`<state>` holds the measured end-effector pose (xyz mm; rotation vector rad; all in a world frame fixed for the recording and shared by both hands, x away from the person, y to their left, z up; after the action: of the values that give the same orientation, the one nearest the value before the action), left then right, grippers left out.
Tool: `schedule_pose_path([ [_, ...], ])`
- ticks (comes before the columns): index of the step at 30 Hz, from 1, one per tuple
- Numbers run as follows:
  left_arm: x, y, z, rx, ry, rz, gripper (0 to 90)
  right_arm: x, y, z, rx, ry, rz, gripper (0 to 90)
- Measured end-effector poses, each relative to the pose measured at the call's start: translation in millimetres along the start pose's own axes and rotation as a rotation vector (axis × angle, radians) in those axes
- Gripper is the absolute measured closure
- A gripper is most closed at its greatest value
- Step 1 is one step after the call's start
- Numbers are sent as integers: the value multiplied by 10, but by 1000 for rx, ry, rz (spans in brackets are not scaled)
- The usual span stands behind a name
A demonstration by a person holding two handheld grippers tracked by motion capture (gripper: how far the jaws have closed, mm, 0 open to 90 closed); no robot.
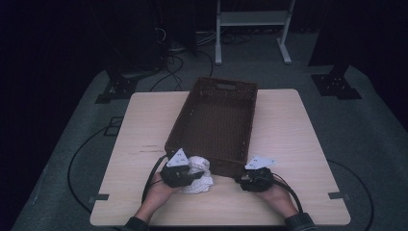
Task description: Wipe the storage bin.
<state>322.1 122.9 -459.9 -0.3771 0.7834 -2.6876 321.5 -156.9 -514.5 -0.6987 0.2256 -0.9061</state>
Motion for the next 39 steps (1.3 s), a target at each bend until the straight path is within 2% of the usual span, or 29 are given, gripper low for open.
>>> schedule_pose_path([
  [13, 135, -169, 249, 83, 66, 1, 677, 0, -1, 0, -1, 2, 1, 433],
  [19, 161, -203, 359, 114, 78, -8, 677, -2, -1, 0, -2, 4, 0, 433],
  [25, 140, -132, 336, 109, 74, -26, 677, -2, -1, 0, -2, 4, 0, 433],
  [39, 116, 64, 236, 52, 57, -54, 676, 0, -1, 0, -1, 1, 0, 433],
])
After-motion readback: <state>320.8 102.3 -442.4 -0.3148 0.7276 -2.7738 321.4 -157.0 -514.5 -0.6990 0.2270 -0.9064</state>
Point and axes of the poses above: each handheld gripper's, and its own axes: y roughly forward along the jaws, z roughly out of its top, x roughly to its right, the point moved 2 cm from there along y, roughly forward along the jaws, and after that the axes turned 10 degrees about -z, right-handed, at the moved point
